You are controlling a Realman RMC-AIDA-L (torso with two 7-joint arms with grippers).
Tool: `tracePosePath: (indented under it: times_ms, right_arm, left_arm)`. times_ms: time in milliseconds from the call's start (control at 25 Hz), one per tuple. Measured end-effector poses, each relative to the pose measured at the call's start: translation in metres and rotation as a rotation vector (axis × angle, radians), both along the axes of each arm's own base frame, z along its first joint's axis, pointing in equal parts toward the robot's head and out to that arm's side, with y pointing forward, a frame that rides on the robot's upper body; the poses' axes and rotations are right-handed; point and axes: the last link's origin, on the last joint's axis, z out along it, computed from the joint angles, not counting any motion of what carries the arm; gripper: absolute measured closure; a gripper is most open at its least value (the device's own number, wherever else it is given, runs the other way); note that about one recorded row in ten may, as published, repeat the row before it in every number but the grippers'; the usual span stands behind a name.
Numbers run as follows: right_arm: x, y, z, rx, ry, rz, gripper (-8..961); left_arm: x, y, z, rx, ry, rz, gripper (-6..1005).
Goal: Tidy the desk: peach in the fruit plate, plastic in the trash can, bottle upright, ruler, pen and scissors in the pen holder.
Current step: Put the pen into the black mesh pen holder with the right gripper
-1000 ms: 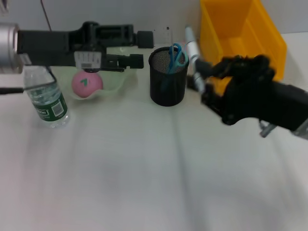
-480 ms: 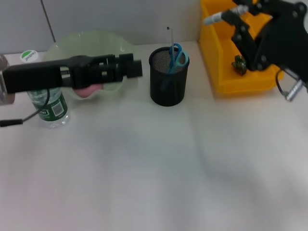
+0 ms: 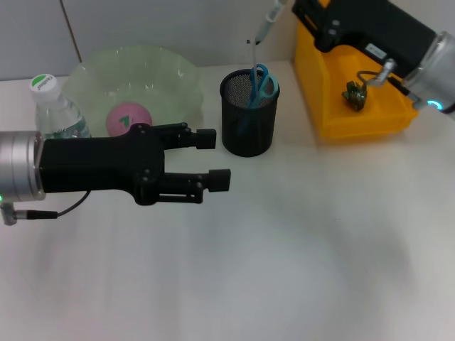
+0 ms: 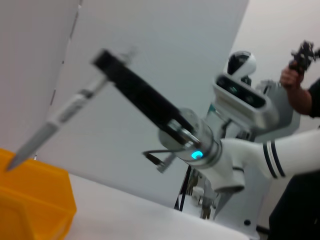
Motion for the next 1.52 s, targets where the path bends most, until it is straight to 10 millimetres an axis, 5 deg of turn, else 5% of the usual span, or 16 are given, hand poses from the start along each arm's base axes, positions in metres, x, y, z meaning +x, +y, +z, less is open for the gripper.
tracePosePath:
  times_ms: [520,1520]
  right_arm:
    - [0.002,0.033,-0.030,-0.138,-0.059,-0.238,759]
    - [0.010,0.037,-0.060,-0.224,-0.140,-0.356,759]
  left_arm:
    - [-0.009,-0.005,-0.021,0.173,0.035,-0.135,188]
    - [-0.023,-0.008,-0.022,0.181,0.059,-0.074,188]
